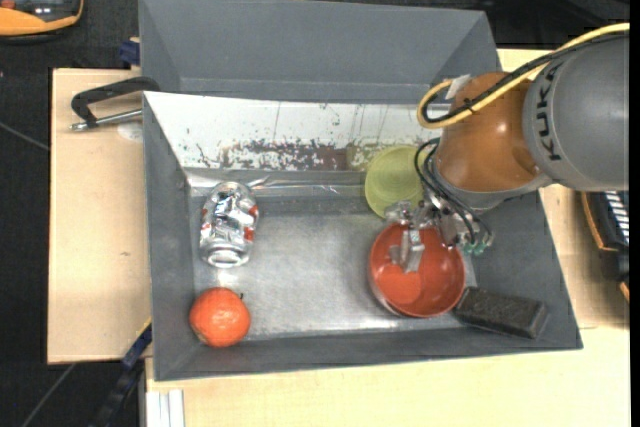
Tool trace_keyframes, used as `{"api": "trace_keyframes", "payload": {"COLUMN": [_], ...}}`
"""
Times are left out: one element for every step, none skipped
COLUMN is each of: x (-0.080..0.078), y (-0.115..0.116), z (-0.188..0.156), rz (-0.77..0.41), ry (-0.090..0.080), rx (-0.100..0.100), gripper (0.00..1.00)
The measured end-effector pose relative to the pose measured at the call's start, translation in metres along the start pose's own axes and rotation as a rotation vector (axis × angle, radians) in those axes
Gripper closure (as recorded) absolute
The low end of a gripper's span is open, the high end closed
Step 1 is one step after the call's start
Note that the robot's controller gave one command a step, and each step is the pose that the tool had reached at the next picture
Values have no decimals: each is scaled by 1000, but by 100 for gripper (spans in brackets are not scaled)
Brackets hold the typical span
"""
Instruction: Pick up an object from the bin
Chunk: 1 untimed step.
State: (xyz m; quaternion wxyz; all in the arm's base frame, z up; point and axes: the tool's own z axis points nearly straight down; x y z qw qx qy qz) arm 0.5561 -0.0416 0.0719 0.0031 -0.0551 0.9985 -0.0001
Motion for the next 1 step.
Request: {"api": "trace_keyframes", "payload": {"x": [-15], "y": [17], "z": [-134], "rz": [103], "ry": [-14], "rx": [0], "gripper": [100]}}
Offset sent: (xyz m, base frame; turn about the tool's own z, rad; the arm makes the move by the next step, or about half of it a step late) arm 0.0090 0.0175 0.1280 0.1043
